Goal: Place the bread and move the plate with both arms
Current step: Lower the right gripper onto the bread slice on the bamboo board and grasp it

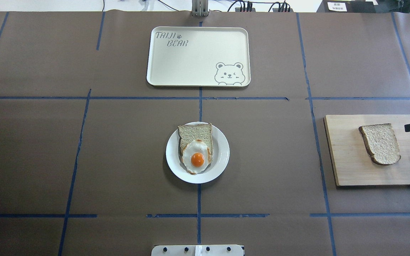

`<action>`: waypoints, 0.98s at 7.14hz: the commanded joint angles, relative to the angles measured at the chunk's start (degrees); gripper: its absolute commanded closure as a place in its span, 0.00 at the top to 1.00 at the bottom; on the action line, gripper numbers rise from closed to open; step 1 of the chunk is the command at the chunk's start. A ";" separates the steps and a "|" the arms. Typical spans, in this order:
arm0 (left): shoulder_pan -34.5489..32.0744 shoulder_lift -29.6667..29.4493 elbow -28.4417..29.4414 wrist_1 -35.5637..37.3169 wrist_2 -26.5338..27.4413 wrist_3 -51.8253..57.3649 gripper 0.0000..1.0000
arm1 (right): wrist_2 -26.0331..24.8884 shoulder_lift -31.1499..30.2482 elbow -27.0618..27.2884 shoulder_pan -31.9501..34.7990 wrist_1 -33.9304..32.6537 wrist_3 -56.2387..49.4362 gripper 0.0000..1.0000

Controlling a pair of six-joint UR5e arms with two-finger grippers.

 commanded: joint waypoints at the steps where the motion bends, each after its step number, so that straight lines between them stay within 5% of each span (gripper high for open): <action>1: 0.00 -0.03 0.06 -0.01 0.00 0.00 1.00 | -5.39 0.34 -2.47 -5.89 2.23 1.32 0.98; 7: 0.00 -0.03 0.50 -0.01 -0.09 0.00 1.00 | -5.31 0.87 -5.12 -8.20 2.23 1.15 0.80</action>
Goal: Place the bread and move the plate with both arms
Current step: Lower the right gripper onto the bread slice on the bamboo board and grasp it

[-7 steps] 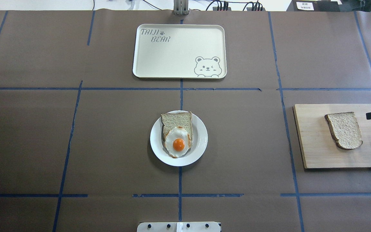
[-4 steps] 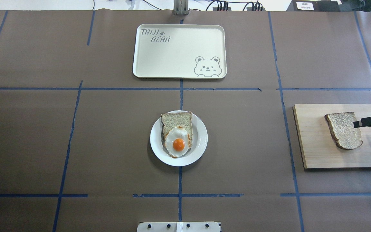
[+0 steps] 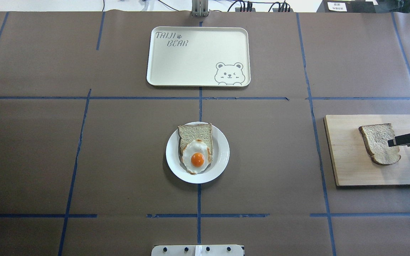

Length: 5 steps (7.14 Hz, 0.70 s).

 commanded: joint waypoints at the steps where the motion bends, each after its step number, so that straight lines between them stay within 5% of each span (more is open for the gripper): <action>1: 0.00 -0.10 0.26 0.00 -0.01 0.00 1.00 | 0.00 0.13 -0.04 -0.77 0.00 0.14 0.74; 5: 0.00 -0.10 0.35 0.00 -0.01 0.00 1.00 | 0.00 0.13 -0.04 -1.03 0.00 0.14 0.59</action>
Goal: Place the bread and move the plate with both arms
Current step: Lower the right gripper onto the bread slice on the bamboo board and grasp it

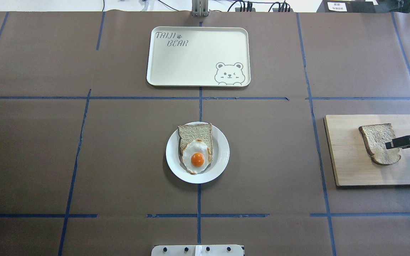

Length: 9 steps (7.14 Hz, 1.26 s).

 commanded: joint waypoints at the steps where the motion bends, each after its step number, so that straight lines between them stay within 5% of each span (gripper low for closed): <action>1: 0.00 0.00 0.02 0.00 0.00 0.00 1.00 | -0.09 -0.08 -0.09 -0.04 0.00 -0.08 0.44; 6: 0.00 -0.09 0.02 0.00 0.00 -0.09 1.00 | -0.09 -0.26 0.00 -0.21 0.00 -0.35 0.32; 9: 0.00 -0.18 0.20 0.00 0.00 -0.09 1.00 | -0.09 -0.61 0.26 -0.13 0.09 -0.61 0.00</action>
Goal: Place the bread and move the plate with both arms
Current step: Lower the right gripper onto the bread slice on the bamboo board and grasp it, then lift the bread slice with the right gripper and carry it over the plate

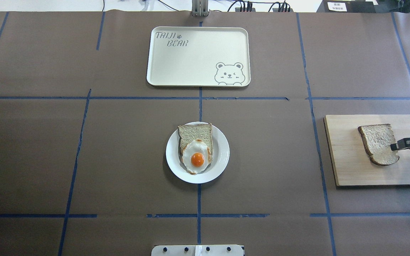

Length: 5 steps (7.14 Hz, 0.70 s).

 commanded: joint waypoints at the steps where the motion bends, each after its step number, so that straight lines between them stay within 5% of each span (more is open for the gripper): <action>1: 0.00 -0.02 0.06 0.00 0.00 0.00 1.00 | 0.03 -0.21 0.36 0.12 0.01 -0.09 0.00; 5: 0.00 -0.54 -0.03 0.00 0.00 0.00 1.00 | 5.45 0.40 5.96 1.43 -0.08 -0.09 0.00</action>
